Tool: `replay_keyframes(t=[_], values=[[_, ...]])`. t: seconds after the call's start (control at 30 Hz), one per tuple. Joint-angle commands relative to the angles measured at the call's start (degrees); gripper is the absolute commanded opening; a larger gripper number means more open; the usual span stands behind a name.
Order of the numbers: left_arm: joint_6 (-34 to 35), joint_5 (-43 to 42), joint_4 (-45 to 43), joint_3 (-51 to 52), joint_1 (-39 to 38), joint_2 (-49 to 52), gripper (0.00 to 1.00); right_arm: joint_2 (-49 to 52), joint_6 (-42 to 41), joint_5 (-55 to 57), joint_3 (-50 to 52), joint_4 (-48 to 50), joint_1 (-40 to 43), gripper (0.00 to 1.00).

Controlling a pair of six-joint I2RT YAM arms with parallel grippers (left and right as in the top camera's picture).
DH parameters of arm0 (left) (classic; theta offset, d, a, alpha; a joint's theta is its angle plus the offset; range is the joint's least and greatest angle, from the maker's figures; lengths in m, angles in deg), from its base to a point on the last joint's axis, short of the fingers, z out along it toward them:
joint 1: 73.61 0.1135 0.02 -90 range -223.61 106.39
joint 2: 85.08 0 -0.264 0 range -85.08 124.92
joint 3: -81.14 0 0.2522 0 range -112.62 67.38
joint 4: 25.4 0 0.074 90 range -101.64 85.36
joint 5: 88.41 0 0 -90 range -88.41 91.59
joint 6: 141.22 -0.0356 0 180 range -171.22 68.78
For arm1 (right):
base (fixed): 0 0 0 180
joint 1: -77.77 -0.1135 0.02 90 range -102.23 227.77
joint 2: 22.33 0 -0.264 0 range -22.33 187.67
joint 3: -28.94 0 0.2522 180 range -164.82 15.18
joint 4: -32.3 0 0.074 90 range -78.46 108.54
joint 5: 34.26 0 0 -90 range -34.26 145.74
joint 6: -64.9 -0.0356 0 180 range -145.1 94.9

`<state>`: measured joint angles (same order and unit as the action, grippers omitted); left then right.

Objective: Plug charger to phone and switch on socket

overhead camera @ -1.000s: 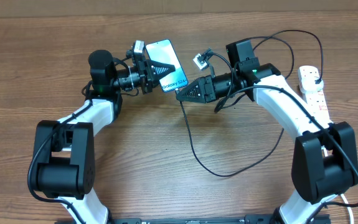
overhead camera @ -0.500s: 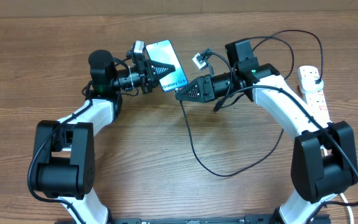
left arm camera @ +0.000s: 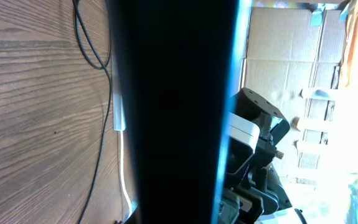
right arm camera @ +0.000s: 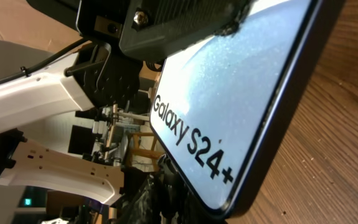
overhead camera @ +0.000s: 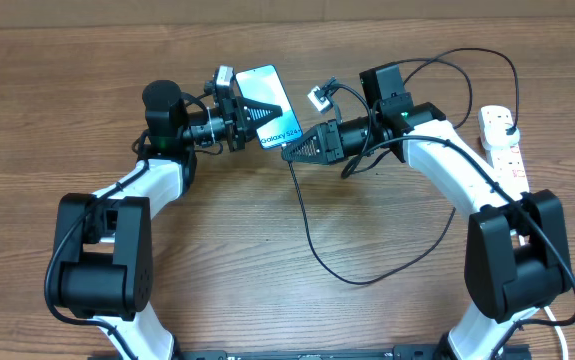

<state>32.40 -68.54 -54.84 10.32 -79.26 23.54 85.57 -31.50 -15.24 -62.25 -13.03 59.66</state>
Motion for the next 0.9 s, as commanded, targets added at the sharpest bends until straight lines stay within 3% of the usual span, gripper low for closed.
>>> replay_keyframes(t=[0.0, 0.07, 0.87], values=[[-2.03, -2.86, -0.55, -1.11, -0.85, -1.46, 0.04, 0.46, -0.68, -0.33, 0.33, 0.61, -0.24, 0.07], [-2.45, -3.21, -0.52, -1.11, -1.09, -1.46, 0.04, 0.46, -1.38, -0.35, 0.33, 1.49, -0.24, 0.04], [-12.57, -10.23, -0.79, -1.11, -4.11, -1.46, 0.04, 0.46, -4.15, -0.74, 0.33, 3.30, -0.24, 0.04]])
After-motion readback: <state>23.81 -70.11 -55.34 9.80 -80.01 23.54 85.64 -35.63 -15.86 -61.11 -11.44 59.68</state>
